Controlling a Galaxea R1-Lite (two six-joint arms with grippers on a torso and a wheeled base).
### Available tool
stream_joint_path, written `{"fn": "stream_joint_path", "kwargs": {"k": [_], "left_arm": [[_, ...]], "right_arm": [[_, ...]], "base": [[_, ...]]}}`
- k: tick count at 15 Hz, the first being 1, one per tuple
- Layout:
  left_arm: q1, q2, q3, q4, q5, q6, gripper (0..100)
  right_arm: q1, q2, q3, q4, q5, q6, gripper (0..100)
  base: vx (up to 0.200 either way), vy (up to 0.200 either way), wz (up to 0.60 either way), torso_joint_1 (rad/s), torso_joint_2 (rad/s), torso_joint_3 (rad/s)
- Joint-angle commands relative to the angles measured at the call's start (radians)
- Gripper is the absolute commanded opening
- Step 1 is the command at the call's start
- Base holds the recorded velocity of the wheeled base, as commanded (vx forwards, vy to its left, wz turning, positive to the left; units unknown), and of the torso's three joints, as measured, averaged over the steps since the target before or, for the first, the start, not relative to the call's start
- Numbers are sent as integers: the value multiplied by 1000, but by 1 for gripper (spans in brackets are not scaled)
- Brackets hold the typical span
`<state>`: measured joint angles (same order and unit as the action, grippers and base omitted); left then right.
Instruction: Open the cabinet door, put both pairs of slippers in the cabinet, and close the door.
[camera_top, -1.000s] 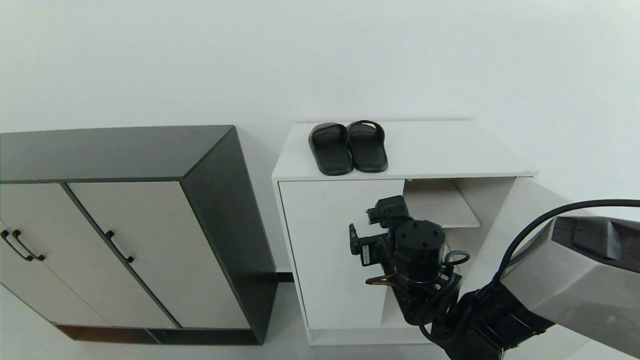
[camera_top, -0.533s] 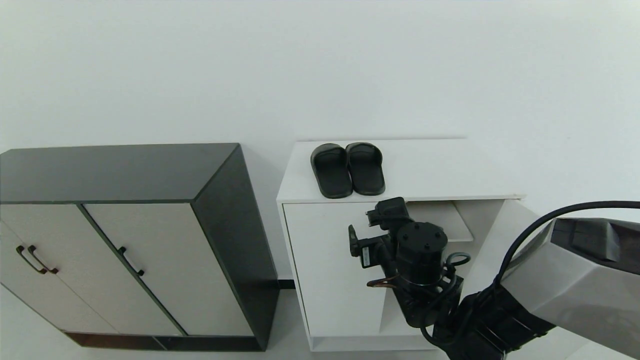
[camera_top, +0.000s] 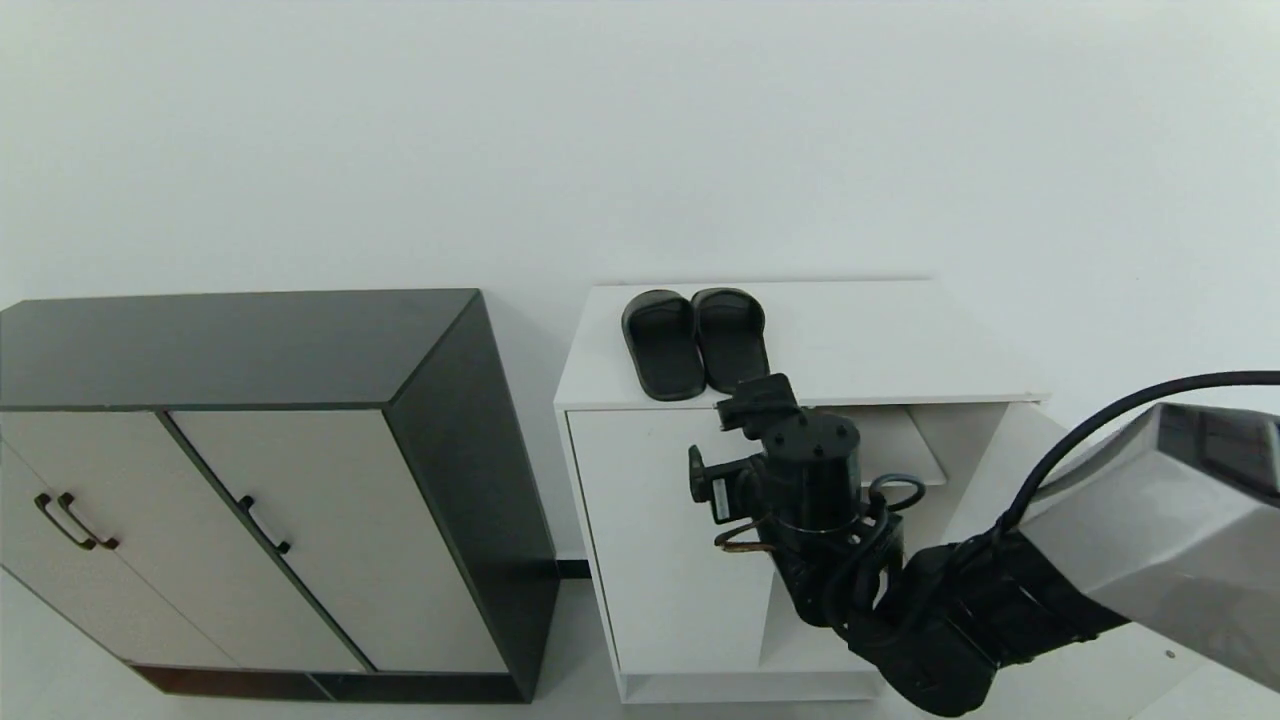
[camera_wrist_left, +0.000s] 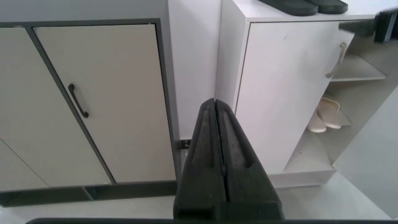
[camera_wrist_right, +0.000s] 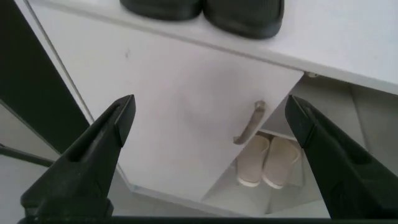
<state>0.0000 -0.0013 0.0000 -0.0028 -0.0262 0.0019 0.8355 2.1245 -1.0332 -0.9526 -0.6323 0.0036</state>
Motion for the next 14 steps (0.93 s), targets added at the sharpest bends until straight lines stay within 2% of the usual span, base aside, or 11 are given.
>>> {"fn": "stream_joint_path", "kwargs": {"k": [1, 3, 9, 14], "left_arm": [[0, 1, 0, 0, 0, 0, 0], [0, 1, 0, 0, 0, 0, 0], [0, 1, 0, 0, 0, -2, 0], [0, 1, 0, 0, 0, 1, 0]], "right_arm": [[13, -121, -119, 271, 0, 153, 100], [23, -161, -169, 422, 0, 225, 100], [39, -161, -169, 423, -1, 230, 100], [40, -155, -166, 399, -1, 230, 100]], "base": [[0, 0, 0, 0, 0, 0], [0, 0, 0, 0, 0, 0], [0, 0, 0, 0, 0, 0], [200, 0, 0, 0, -1, 3]]}}
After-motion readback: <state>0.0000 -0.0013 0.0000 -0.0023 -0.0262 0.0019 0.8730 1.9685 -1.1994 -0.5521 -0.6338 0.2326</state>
